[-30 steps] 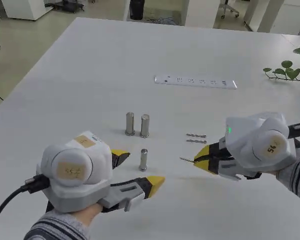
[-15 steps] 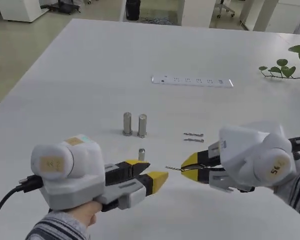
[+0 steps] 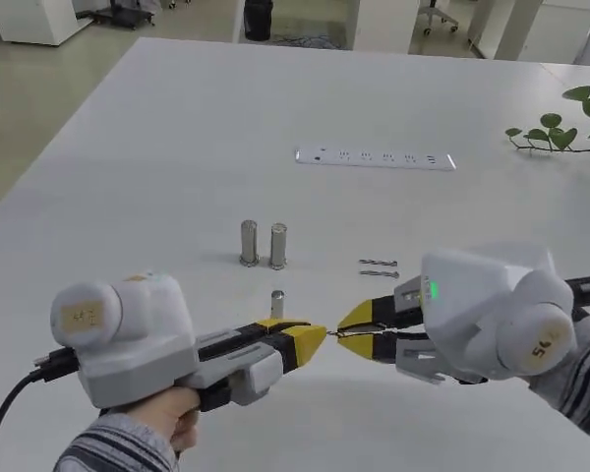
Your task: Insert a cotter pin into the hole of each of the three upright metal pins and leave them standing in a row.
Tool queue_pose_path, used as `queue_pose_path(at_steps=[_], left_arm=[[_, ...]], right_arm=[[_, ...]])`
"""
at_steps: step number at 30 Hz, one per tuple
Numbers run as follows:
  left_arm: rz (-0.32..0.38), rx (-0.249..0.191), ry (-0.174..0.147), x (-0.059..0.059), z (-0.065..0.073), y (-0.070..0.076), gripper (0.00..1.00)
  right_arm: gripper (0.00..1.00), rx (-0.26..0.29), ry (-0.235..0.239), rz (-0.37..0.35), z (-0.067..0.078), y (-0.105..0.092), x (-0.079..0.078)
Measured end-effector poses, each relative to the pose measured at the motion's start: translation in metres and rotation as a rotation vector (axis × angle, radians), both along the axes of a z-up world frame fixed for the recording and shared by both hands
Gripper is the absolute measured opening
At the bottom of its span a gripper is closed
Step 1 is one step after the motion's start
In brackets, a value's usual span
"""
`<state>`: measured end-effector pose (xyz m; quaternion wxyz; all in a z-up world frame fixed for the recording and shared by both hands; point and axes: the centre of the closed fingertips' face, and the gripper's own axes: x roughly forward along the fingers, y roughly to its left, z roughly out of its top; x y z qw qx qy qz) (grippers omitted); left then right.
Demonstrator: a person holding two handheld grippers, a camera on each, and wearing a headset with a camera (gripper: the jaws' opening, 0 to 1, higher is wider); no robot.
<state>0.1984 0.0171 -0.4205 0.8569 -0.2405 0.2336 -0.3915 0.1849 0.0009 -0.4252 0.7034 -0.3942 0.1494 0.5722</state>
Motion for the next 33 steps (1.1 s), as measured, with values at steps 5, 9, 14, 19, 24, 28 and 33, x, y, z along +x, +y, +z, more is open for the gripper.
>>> queue_pose_path(at_steps=[5, 9, 14, 19, 24, 28, 33], left_arm=[[0.0, -0.026, 0.003, -0.001, 0.004, -0.002, 0.03], [-0.006, -0.031, 0.0, -0.003, 0.005, -0.003, 0.0], [-0.027, -0.004, -0.038, -0.005, 0.006, -0.006, 0.0], [-0.061, 0.07, -0.108, -0.007, 0.005, -0.009, 0.0], [-0.112, 0.183, -0.2, -0.01, 0.005, -0.012, 0.0], [-0.16, 0.216, -0.269, -0.015, 0.011, -0.019, 0.0], [-0.233, 0.336, -0.346, -0.021, 0.006, -0.023, 0.0]], right_arm=[[0.0, 0.006, -0.004, 0.004, 0.002, 0.003, -0.002], [0.0, 0.006, -0.004, 0.001, 0.002, 0.003, -0.002], [0.0, 0.006, 0.001, -0.005, 0.002, 0.003, -0.001], [0.0, 0.007, 0.024, -0.025, 0.0, 0.002, 0.0], [0.0, 0.014, 0.07, -0.044, -0.003, 0.0, -0.001], [0.01, -0.01, 0.091, -0.053, -0.008, -0.006, -0.001], [0.01, -0.018, 0.126, -0.052, -0.01, -0.009, -0.005]])
